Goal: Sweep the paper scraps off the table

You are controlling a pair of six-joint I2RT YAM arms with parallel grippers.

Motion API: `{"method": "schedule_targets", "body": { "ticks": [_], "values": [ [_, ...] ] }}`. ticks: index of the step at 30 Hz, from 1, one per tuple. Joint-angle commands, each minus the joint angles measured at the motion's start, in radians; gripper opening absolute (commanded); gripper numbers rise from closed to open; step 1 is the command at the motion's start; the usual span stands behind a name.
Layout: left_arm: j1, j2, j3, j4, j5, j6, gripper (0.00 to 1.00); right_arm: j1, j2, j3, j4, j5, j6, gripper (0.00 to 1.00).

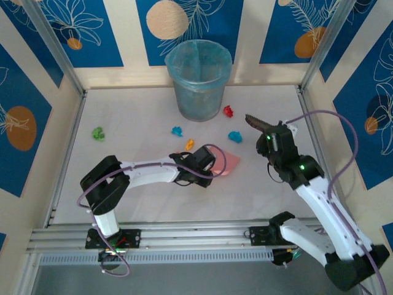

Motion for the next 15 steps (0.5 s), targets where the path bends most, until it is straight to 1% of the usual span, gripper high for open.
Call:
{"method": "schedule_targets", "body": {
  "ticks": [1,4,8,11,15],
  "values": [
    [0.003,0.029,0.039,-0.029,-0.025,0.027,0.00,-0.016,0.149,0.071,0.046,0.058,-0.054,0.00],
    [0.002,0.038,0.045,-0.030,-0.012,0.027,0.00,-0.051,0.272,0.128,0.074,0.010,-0.109,0.00],
    [0.003,0.040,0.046,-0.033,-0.021,0.035,0.00,-0.114,0.413,0.219,0.050,-0.107,-0.162,0.00],
    [0.002,0.044,0.050,-0.040,-0.031,0.038,0.00,-0.112,0.465,0.256,0.021,-0.141,-0.199,0.00],
    [0.002,0.054,0.059,-0.049,-0.045,0.044,0.00,-0.067,0.466,0.245,-0.035,-0.158,-0.230,0.00]
  ]
}}
